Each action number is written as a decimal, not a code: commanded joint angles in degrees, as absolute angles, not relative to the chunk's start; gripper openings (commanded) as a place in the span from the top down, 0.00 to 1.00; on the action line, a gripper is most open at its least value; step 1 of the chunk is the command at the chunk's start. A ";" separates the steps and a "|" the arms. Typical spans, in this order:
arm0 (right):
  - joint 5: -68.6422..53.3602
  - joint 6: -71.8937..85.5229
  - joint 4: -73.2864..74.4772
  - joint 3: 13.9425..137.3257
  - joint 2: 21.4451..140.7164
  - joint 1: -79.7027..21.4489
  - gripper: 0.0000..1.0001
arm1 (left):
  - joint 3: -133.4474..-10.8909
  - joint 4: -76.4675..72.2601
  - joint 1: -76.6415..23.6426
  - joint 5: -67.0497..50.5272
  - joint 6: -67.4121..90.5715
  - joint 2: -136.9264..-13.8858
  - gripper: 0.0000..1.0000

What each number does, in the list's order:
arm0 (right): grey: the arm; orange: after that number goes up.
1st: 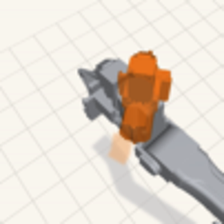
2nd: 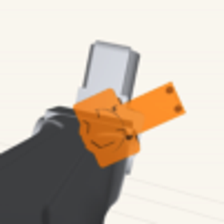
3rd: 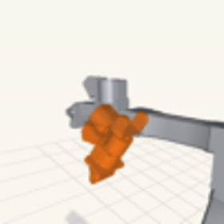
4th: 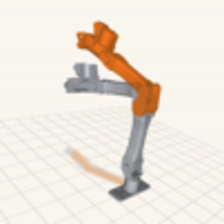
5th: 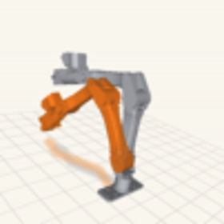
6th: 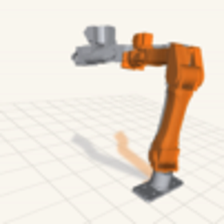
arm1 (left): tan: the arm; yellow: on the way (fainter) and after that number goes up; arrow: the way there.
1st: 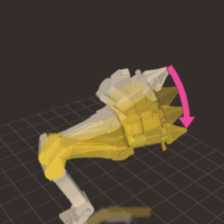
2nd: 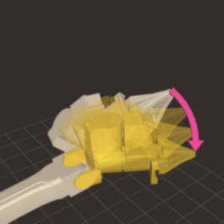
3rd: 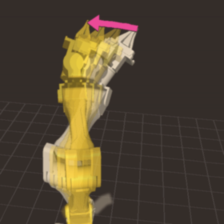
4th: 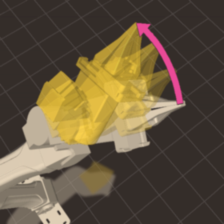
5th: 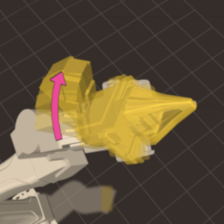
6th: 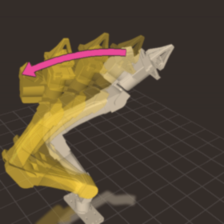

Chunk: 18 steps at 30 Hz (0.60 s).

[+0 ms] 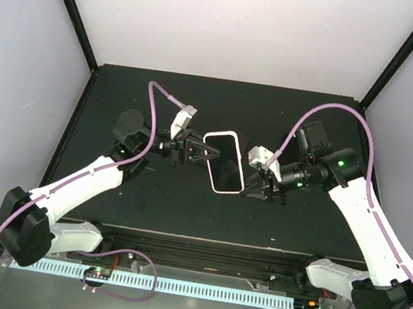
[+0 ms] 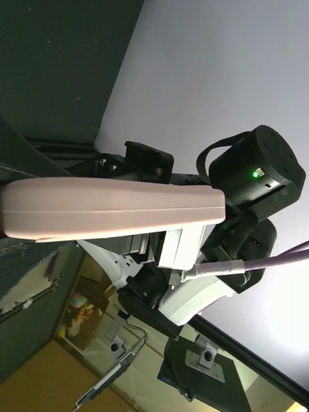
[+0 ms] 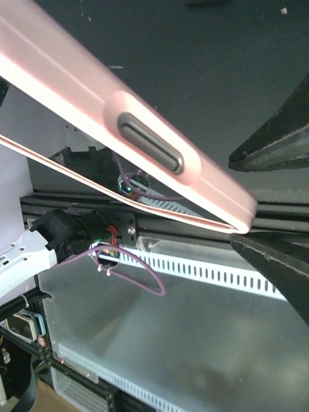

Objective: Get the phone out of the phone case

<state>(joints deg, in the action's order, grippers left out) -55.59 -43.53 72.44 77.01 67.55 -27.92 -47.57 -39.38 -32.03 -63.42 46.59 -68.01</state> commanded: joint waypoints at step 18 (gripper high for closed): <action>-43.14 -50.53 70.78 74.90 64.50 -29.53 0.99 | -52.25 -40.11 -35.31 -69.66 45.61 -67.66 0.99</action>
